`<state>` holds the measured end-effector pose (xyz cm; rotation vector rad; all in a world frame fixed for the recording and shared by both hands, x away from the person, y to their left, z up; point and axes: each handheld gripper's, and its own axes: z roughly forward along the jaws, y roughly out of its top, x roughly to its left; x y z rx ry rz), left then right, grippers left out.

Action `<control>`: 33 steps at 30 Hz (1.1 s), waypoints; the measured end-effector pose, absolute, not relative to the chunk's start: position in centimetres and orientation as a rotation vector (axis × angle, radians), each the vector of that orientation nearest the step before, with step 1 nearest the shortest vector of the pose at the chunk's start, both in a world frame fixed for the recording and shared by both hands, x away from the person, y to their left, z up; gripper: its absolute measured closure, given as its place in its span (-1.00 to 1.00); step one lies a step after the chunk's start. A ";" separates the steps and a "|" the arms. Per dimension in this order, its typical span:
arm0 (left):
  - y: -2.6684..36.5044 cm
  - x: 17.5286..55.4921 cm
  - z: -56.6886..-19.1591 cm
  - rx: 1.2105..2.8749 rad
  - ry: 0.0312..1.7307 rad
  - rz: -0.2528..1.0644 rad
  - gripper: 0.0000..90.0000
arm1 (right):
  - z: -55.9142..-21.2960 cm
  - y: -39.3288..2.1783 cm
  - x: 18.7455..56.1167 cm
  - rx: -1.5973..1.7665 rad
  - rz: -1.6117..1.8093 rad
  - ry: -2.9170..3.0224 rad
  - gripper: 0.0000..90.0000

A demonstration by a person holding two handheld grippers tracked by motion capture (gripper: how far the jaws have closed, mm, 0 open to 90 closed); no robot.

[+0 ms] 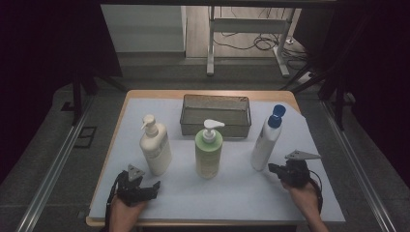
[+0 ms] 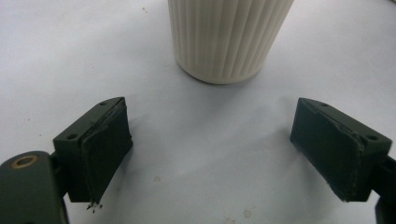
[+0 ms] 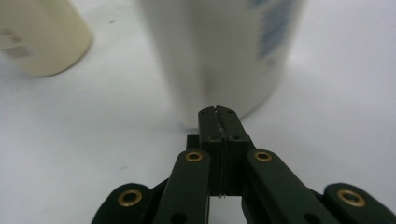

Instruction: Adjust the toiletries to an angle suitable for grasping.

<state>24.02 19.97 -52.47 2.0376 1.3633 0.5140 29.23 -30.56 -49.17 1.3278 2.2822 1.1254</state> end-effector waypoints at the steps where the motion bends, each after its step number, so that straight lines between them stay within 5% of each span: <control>1: 20.0 24.0 -52.5 2.037 1.363 0.514 -0.74 | -49.2 -30.3 29.0 1.318 1.134 2.287 1.00; 16: 20.0 24.0 -52.5 2.037 1.363 0.514 -0.74 | -49.8 -25.6 29.3 1.245 1.078 2.292 1.00; 33: 20.0 24.0 -52.5 2.037 1.364 0.513 -0.74 | -49.9 -27.7 29.3 1.275 1.041 2.276 1.00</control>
